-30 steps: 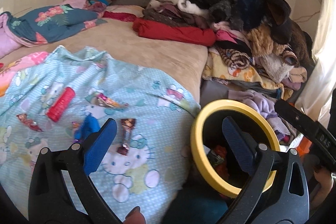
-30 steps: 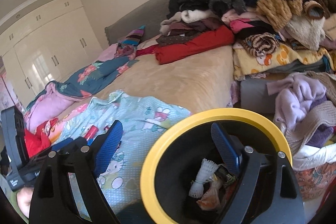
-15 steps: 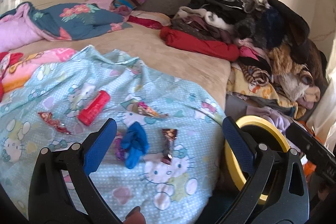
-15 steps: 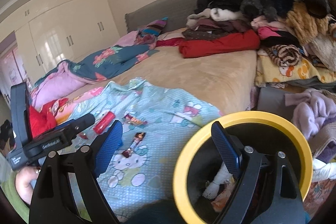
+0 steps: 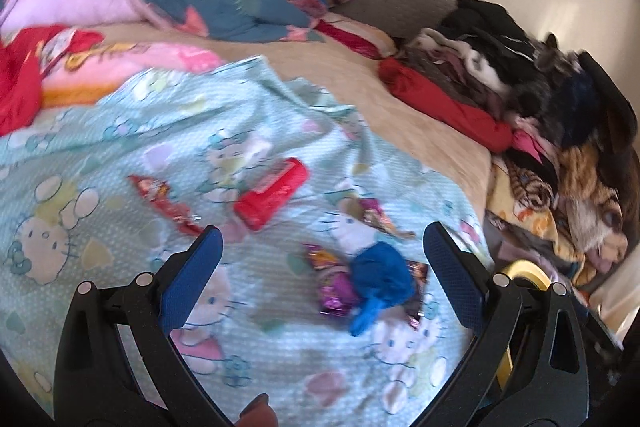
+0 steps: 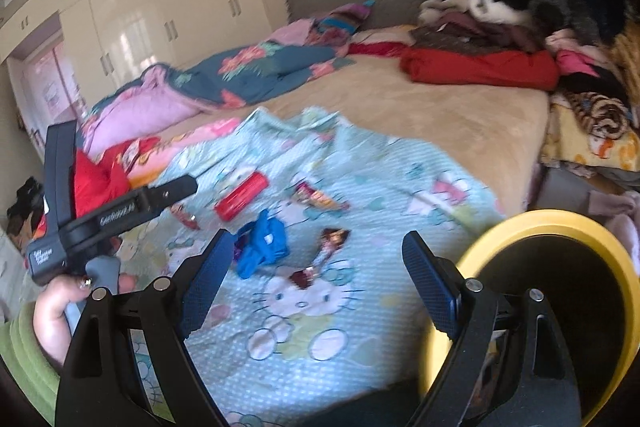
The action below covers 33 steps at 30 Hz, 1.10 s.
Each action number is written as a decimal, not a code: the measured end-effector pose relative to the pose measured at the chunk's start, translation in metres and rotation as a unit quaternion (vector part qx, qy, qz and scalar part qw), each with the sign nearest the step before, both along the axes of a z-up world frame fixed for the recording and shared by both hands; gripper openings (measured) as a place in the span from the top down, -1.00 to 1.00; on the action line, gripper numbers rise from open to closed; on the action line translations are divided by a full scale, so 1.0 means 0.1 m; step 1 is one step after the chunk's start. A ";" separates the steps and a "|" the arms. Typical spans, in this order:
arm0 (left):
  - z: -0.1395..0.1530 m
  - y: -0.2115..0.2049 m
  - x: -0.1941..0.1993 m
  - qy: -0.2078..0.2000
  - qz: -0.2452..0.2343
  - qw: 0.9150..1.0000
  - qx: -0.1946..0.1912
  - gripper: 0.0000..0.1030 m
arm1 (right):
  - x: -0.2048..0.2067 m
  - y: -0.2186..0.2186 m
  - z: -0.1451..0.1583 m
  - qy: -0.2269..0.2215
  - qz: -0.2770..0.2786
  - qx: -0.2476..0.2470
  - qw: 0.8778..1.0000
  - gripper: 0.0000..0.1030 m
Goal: Collect trash
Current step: 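Reach the left tool to the red candy packet while the right tool reaches the blue plastic item, then close the left tool on the red candy packet while the right tool grasps the blue item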
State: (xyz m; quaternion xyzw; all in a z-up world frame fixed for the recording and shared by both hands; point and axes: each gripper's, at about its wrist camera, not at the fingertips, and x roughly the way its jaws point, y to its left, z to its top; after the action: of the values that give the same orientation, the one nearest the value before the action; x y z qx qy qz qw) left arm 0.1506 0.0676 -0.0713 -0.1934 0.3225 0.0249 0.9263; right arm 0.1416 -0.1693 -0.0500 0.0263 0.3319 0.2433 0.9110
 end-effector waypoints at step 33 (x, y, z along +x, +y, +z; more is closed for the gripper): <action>-0.81 0.94 0.15 0.091 0.115 0.983 -0.107 0.55 | 0.26 0.57 -0.48 0.070 0.094 0.029 0.993 0.94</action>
State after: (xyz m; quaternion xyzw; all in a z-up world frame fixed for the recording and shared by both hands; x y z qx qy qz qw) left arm 0.1661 0.1620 -0.1518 -0.3241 0.3818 0.1145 0.8580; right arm 0.1676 -0.1120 -0.0982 0.0385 0.3890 0.3347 0.8574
